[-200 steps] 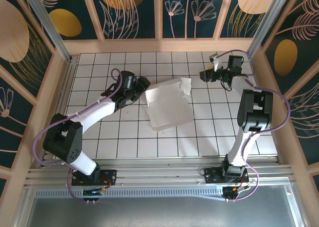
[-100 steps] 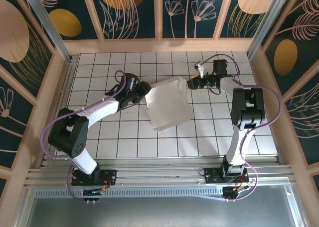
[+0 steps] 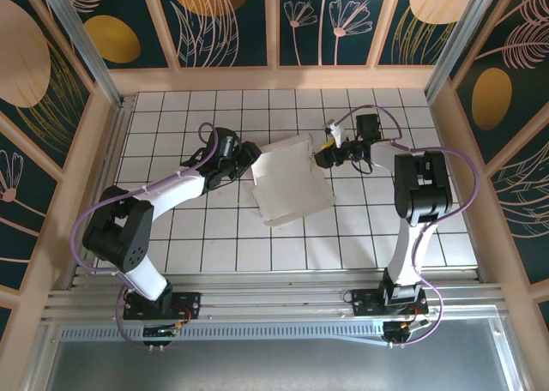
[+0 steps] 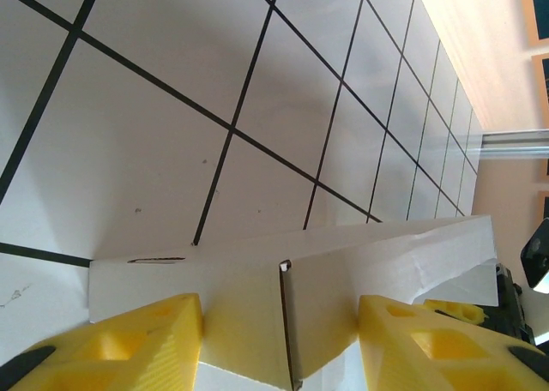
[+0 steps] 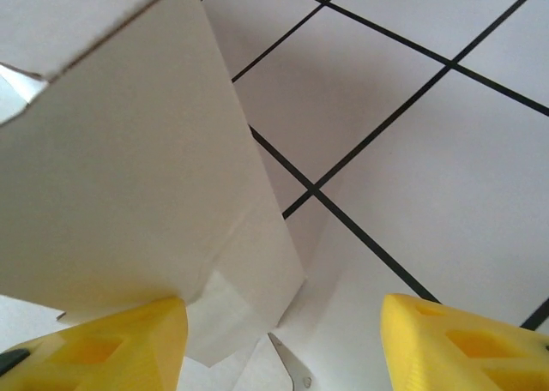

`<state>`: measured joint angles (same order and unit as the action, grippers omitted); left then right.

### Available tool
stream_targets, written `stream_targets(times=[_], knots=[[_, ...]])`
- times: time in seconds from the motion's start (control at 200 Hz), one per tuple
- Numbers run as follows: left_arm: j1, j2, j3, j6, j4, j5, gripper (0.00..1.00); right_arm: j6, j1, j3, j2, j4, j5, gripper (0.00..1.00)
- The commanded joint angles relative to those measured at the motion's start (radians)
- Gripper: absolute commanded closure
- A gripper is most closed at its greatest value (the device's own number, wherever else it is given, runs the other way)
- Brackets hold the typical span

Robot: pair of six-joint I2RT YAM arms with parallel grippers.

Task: Fold the paper box

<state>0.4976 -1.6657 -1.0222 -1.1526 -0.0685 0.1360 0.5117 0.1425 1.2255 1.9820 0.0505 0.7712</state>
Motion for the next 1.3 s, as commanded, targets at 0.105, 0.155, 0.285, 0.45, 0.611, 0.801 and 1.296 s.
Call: stream_targets(times=[0.105,0.155,0.285,0.45,0.611,0.801,1.296], knots=[[0.012,-0.022,-0.003,0.035,0.006,0.049,0.51,0.095,0.050,0.048,-0.012,0.043,-0.008,0.38],[0.012,-0.024,-0.001,0.035,0.004,0.051,0.51,0.099,0.057,0.054,-0.014,0.042,-0.017,0.38],[0.012,-0.027,-0.003,0.045,0.006,0.056,0.52,0.120,0.075,0.069,-0.016,0.044,-0.054,0.38],[0.013,-0.034,-0.006,0.055,0.002,0.068,0.52,0.123,0.102,0.094,-0.010,0.029,-0.122,0.38],[0.013,-0.037,-0.007,0.063,-0.001,0.080,0.53,0.102,0.131,0.087,-0.003,-0.026,-0.166,0.35],[0.013,-0.032,-0.008,0.072,0.003,0.085,0.53,0.103,0.153,0.091,0.003,-0.060,-0.207,0.37],[0.013,-0.029,-0.012,0.079,0.010,0.075,0.54,0.218,0.080,0.133,-0.093,0.191,-0.082,0.24]])
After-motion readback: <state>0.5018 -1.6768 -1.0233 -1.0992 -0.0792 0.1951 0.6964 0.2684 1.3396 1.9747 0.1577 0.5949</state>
